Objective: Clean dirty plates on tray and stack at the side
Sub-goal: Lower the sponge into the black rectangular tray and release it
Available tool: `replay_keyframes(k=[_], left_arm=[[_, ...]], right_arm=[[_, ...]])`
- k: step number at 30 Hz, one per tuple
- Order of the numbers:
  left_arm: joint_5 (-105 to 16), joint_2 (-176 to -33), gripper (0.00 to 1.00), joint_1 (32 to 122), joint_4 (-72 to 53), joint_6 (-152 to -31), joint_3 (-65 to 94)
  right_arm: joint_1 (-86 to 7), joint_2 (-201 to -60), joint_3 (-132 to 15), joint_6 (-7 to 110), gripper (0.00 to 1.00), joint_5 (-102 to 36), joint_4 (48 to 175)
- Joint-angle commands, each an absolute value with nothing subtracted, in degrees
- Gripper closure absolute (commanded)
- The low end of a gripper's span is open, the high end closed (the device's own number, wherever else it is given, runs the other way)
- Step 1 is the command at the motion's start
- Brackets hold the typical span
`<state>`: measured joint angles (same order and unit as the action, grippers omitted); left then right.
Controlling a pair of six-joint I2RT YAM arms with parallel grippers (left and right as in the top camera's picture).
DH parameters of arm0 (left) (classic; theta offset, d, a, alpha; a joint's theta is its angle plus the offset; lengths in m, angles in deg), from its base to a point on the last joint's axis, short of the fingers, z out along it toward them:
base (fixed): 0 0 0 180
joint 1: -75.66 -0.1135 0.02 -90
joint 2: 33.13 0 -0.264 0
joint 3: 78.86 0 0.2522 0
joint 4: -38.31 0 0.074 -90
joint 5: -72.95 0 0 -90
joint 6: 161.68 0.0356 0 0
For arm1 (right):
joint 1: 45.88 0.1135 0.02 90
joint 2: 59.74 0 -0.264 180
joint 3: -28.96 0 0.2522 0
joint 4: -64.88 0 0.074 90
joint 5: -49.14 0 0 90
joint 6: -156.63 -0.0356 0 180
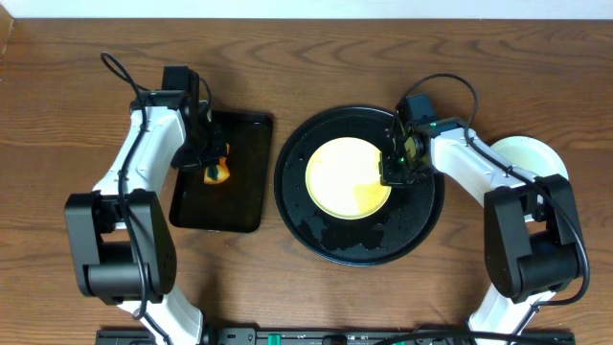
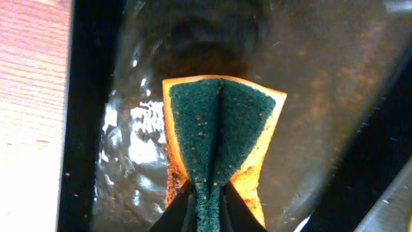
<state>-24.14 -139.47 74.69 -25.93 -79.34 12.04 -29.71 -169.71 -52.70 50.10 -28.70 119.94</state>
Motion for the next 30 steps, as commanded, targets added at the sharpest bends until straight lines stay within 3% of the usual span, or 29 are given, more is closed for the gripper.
replay_keyframes(k=[1,4,5,6,7,8,12,17,21,26,30], left_arm=[[-21.7,-141.7,0.85,75.7,-25.9,-80.3,11.1],[-21.7,-142.4,0.83,76.5,-26.0,-80.3,11.0],[-21.7,-142.4,0.73,76.8,-26.0,-80.3,11.0],[-21.7,-142.4,0.54,77.1,-26.0,-80.3,11.0],[-21.8,-142.4,0.43,77.3,-26.0,-80.3,11.0],[-21.8,-142.4,0.37,77.4,-26.0,-80.3,11.0],[-22.0,-142.1,0.35,77.7,-27.7,-80.3,11.0],[-24.2,-140.0,0.35,77.9,-30.7,-81.2,11.0],[-24.3,-137.1,0.34,78.6,-32.3,-83.5,11.0],[-23.9,-134.2,0.29,80.6,-35.0,-86.2,11.0],[-23.9,-134.2,0.29,81.6,-36.5,-87.0,11.0]], right_arm=[[-29.7,-171.3,-51.5,50.4,0.99,-31.6,121.1],[-29.7,-171.3,-51.5,50.4,0.99,-31.6,121.1],[-29.7,-171.3,-51.5,50.4,0.99,-31.6,121.1],[-29.7,-171.3,-51.5,50.4,0.99,-31.6,121.1],[-29.7,-171.3,-51.5,50.4,0.99,-31.6,121.1],[-29.7,-171.3,-51.5,50.4,0.99,-31.6,121.1],[-29.7,-171.3,-51.5,50.4,0.98,-31.6,121.1],[-29.7,-171.3,-51.5,50.4,0.82,-31.6,120.4],[-29.7,-171.3,-51.5,50.4,0.78,-31.6,119.5],[-29.6,-171.3,-51.5,50.4,0.77,-31.6,118.5],[-29.6,-171.3,-51.5,50.4,0.82,-31.6,118.5]])
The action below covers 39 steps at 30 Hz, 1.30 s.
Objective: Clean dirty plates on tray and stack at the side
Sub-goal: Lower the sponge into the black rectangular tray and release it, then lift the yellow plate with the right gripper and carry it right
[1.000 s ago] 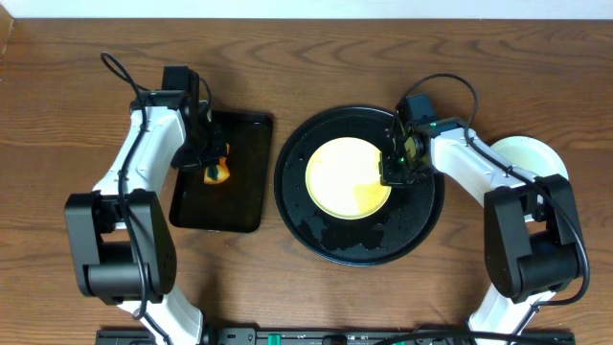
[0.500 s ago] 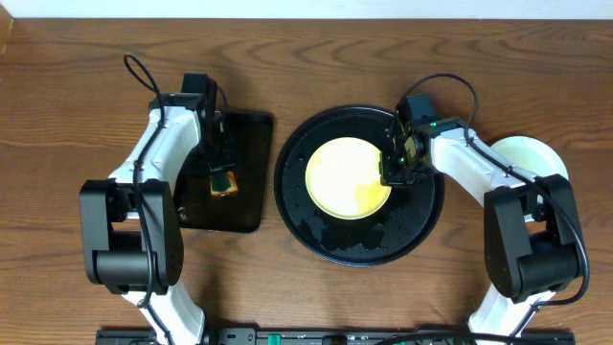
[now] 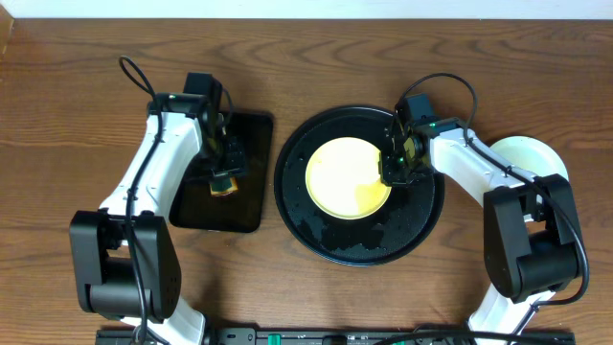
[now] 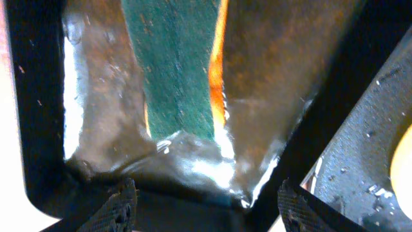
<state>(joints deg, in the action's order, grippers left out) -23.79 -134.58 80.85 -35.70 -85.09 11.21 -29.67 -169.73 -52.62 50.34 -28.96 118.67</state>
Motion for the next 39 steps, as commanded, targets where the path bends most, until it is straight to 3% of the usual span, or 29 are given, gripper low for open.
replay_keyframes(k=[1,6,16,28,39], left_arm=[[-23.9,-134.2,0.29,81.9,-36.7,-87.0,11.0],[-23.9,-134.2,0.29,83.3,-37.4,-87.0,11.0],[-23.9,-134.2,0.29,84.2,-40.4,-87.0,11.0],[-23.9,-134.2,0.29,84.2,-40.3,-87.0,11.0],[-23.9,-134.2,0.29,84.2,-39.7,-87.0,11.0]], right_arm=[[-29.6,-171.3,-51.5,50.4,0.84,-31.6,118.5],[-29.5,-171.3,-51.5,50.4,0.99,-31.6,119.3],[-30.8,-166.1,-51.9,51.2,0.99,-34.9,120.2],[-30.4,-150.5,-51.9,61.7,0.99,-50.3,120.1],[-21.7,-146.7,-51.9,64.2,0.99,-73.2,120.2]])
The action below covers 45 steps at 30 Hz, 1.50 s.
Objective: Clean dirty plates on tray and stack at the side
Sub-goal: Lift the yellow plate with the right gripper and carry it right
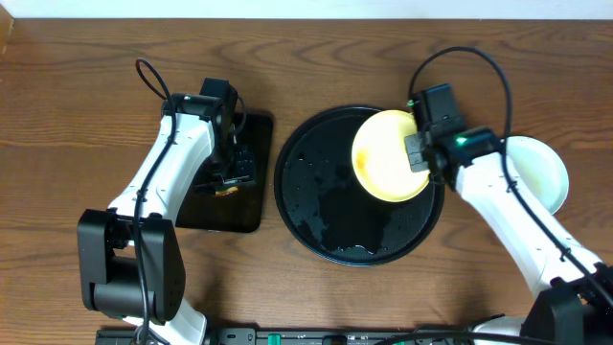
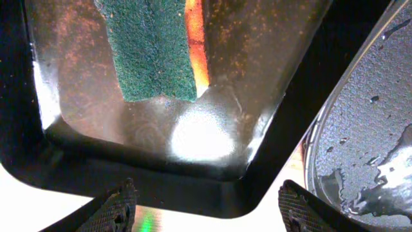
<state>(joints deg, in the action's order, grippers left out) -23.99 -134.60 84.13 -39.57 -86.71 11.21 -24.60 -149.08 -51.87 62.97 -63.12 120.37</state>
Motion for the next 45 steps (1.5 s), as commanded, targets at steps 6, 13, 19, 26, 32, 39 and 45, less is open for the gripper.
replay_keyframes(k=[6,13,19,26,32,39,45], left_arm=[[-23.9,-134.2,0.28,84.2,-39.4,-87.0,11.0],[-23.9,-134.2,0.28,84.2,-39.2,-87.0,11.0],[-23.9,-134.2,0.28,84.2,-39.0,-87.0,11.0],[-23.9,-134.2,0.28,84.2,-39.0,-87.0,11.0],[-23.9,-134.2,0.28,84.2,-39.0,-87.0,11.0],[-23.9,-134.2,0.27,84.2,-39.0,-87.0,11.0],[-23.9,-134.2,0.28,84.2,-39.0,-87.0,11.0]], right_arm=[[-13.6,-146.3,-51.9,64.2,0.99,-85.3,120.2],[-3.8,-146.3,-51.9,64.1,0.99,-100.0,119.9],[2.7,-146.3,-51.9,64.1,0.99,-110.2,119.5],[4.1,-146.3,-51.9,63.9,0.99,-112.2,117.8],[2.6,-146.3,-51.9,58.6,0.99,-105.0,118.8],[-6.3,-146.2,-51.9,46.6,0.99,-86.4,121.9],[-15.4,-143.9,-51.9,42.6,0.99,-82.9,123.3]])
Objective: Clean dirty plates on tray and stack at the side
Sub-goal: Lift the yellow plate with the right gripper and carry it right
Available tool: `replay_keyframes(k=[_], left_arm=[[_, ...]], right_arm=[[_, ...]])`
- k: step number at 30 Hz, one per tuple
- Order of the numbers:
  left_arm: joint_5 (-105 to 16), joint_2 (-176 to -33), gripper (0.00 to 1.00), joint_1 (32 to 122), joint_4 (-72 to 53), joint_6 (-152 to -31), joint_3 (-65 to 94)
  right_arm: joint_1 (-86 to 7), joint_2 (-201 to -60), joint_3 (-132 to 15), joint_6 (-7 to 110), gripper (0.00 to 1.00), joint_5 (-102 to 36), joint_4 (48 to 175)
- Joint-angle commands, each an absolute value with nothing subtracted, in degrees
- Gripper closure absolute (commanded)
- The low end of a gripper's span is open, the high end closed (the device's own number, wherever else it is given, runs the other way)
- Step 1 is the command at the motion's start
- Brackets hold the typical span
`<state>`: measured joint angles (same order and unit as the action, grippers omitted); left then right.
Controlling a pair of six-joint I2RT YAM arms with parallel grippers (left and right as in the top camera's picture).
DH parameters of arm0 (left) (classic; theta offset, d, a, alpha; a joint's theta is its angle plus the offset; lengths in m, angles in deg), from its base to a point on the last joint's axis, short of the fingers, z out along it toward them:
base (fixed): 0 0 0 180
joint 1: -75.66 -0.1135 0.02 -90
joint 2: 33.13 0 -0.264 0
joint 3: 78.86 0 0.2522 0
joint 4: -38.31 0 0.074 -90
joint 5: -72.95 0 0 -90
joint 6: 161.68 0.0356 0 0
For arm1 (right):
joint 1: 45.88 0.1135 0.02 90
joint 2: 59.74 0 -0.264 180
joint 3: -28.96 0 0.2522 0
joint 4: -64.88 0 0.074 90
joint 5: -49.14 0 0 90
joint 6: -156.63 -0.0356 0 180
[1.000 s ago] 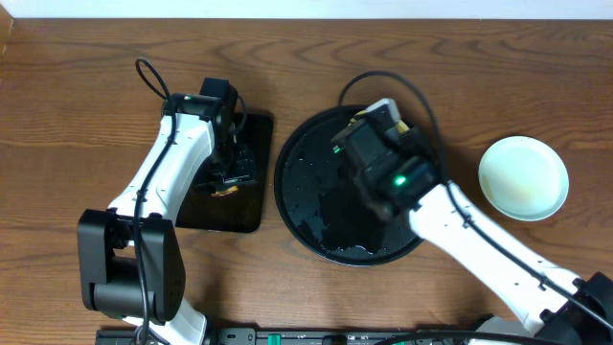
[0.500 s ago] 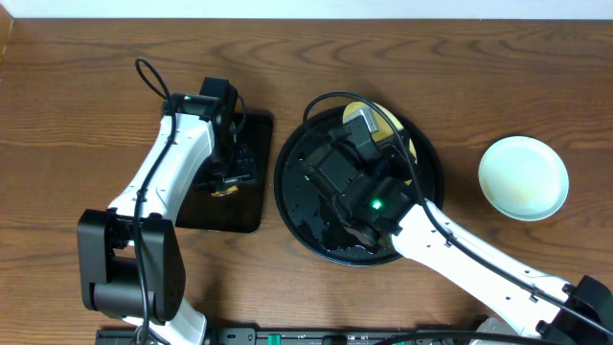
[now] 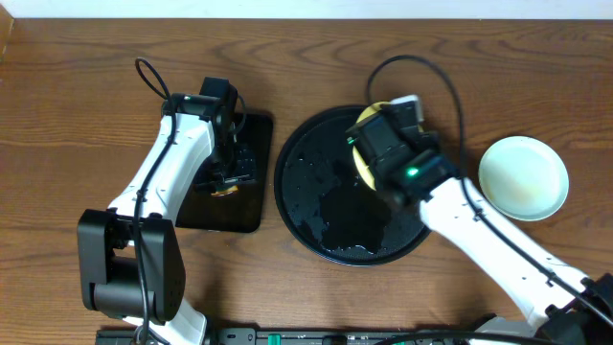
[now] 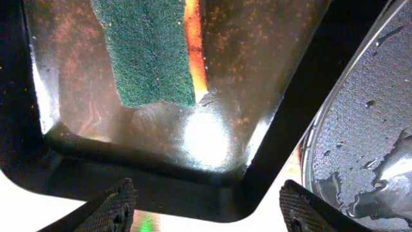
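Observation:
In the overhead view my right gripper (image 3: 375, 144) is over the back of the round black tray (image 3: 326, 225). It is shut on the yellow plate (image 3: 362, 163), of which only slivers show from under the wrist. The green and orange sponge (image 4: 151, 51) lies flat in the wet rectangular black tray (image 4: 277, 148). My left gripper (image 4: 209, 209) hangs open above that tray's near corner, both fingertips (image 4: 119, 205) clear of the sponge. From overhead, the left gripper (image 3: 224, 172) covers most of the sponge (image 3: 222, 191).
A pale plate (image 3: 523, 176) sits on the wooden table to the right of the round tray. The round tray's wet, beaded surface (image 4: 367, 142) shows at the right of the left wrist view. The right arm lies diagonally across the tray's right half.
My right gripper has moved left with the yellow plate, from the round tray's upper right to over its back middle, and the arm now crosses the tray. The left arm has barely moved.
My left gripper was shut on the sponge in the rectangular tray while the right held the yellow plate's edge in the round tray. Then the left was open with the sponge lying in the tray. Later the right had the plate at the tray's upper right, now further left.

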<state>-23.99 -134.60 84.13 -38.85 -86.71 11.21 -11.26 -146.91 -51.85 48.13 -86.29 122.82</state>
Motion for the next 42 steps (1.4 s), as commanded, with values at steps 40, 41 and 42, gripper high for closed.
replay_keyframes(k=[40,41,42], left_arm=[[-23.9,-134.1,0.27,84.2,-39.2,-86.9,11.0],[-23.9,-133.9,0.28,84.2,-39.2,-86.5,11.0],[-23.9,-133.5,0.27,84.2,-38.8,-85.7,11.0]], right_arm=[[-66.3,-143.3,-51.7,46.7,0.49,-43.2,127.2],[-66.1,-143.3,-51.7,48.8,0.49,-39.3,127.1],[-65.8,-143.3,-51.7,51.9,0.48,-35.5,127.0]])
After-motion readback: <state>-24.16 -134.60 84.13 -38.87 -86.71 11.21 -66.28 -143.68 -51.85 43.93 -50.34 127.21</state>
